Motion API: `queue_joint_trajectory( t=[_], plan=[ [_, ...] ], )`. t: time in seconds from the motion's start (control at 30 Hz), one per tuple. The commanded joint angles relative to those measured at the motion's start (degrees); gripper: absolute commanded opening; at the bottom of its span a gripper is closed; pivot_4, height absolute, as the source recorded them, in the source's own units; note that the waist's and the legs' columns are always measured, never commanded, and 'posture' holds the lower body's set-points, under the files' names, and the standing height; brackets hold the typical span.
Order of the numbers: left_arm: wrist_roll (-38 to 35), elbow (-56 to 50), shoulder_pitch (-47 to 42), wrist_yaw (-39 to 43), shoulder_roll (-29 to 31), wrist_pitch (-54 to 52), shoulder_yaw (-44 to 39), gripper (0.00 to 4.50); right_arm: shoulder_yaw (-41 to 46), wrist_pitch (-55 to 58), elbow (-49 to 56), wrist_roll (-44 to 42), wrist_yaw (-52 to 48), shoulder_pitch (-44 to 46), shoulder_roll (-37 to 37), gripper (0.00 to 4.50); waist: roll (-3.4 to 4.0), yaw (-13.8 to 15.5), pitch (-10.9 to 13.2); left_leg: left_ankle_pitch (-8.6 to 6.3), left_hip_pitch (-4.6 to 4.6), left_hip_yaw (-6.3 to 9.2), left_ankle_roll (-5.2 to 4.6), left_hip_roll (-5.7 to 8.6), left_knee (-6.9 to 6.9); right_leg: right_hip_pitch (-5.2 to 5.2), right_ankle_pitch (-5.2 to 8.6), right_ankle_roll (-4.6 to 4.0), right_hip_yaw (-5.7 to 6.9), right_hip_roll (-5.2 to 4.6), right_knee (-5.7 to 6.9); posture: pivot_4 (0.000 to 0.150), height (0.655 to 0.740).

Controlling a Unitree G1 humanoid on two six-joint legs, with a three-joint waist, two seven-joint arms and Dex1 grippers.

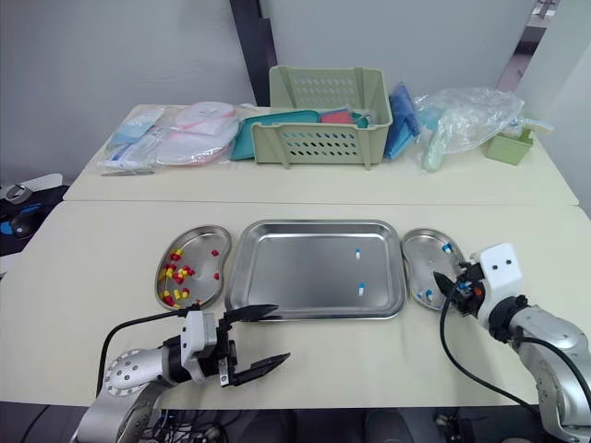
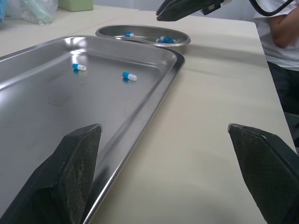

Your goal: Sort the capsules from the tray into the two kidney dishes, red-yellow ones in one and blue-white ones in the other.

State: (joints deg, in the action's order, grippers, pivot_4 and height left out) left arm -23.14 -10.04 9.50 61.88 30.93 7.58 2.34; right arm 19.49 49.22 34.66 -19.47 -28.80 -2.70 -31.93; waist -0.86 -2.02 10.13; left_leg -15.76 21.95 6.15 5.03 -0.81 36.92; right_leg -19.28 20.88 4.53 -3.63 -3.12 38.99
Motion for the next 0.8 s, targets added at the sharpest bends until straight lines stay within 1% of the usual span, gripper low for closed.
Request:
queue_joint_trajectory(
  t=[0.03,0.07,0.17,0.23,0.33,0.43,0.53,0.63,0.8],
  plan=[
    [-2.1,-1.3,0.4,-1.1,0.0,-0.7,-2.1,4.5,2.3,-2.4,1.5,-1.7,-1.3,-0.5,-1.2,4.24,0.0,0.0,0.0,0.0,0.0,0.0,0.0,0.0,0.0,0.0,0.0,0.0,0.0,0.0,0.0,0.15,0.74],
    [-2.5,-2.1,1.0,-1.9,0.2,-1.3,-3.0,4.5,2.5,-3.8,1.6,-1.5,-2.2,-1.2,-2.1,4.46,0.0,0.0,0.0,0.0,0.0,0.0,0.0,0.0,0.0,0.0,0.0,0.0,0.0,0.0,0.0,0.15,0.74],
    [-4.8,-6.7,4.9,-6.6,1.1,-3.9,-9.3,4.5,3.1,-17.4,-0.3,3.2,-9.5,-7.5,-7.8,4.46,-0.01,0.1,0.0,-0.01,0.04,0.0,-0.01,0.0,-0.01,-0.01,0.0,0.0,0.01,-0.01,-0.06,0.15,0.74],
    [-5.8,-8.9,7.1,-10.5,1.3,-5.7,-14.0,4.5,4.7,-26.3,-2.7,4.3,-13.5,-10.8,-9.7,4.46,-0.05,0.2,0.0,-0.01,0.04,0.01,-0.01,0.0,-0.02,0.0,0.0,0.01,0.02,-0.01,-0.09,0.15,0.74],
    [-6.4,-10.1,9.0,-16.7,1.1,-8.9,-20.9,4.5,7.4,-35.3,-6.7,4.1,-20.0,-14.7,-12.3,4.46,-0.08,0.2,0.0,-0.01,-0.06,0.0,-0.01,-0.01,0.01,0.12,0.0,0.01,0.02,-0.01,-0.05,0.15,0.74],
    [-7.1,-8.3,9.1,-21.0,2.1,-12.6,-27.2,4.5,10.2,-39.1,-11.2,1.8,-26.1,-16.6,-15.0,4.46,-0.12,0.2,0.1,-0.01,-0.13,-0.02,-0.01,0.0,0.03,0.21,0.0,0.01,0.02,-0.01,-0.04,0.15,0.74],
    [-6.3,-3.0,7.8,-24.4,3.7,-14.2,-33.8,4.5,12.7,-40.4,-15.4,-0.3,-31.0,-16.9,-17.9,4.46,-0.13,0.1,0.1,-0.01,-0.14,-0.01,-0.01,-0.01,0.03,0.2,0.0,0.01,0.02,0.0,-0.03,0.15,0.74],
    [-5.4,4.3,7.0,-24.4,6.0,-12.9,-38.5,4.5,14.0,-41.0,-19.4,-1.1,-34.5,-16.0,-20.9,4.46,-0.15,0.1,0.1,-0.01,-0.15,-0.02,-0.01,-0.01,0.02,0.19,0.0,0.01,0.02,0.0,-0.04,0.15,0.74],
    [-5.0,14.5,7.2,-22.8,8.7,-11.6,-43.8,4.5,14.2,-42.2,-26.3,-1.0,-37.8,-12.6,-24.7,4.46,-0.18,0.1,0.1,-0.01,-0.14,-0.03,-0.01,-0.01,0.01,0.18,0.0,0.01,0.02,-0.01,-0.04,0.15,0.74]
  ],
)
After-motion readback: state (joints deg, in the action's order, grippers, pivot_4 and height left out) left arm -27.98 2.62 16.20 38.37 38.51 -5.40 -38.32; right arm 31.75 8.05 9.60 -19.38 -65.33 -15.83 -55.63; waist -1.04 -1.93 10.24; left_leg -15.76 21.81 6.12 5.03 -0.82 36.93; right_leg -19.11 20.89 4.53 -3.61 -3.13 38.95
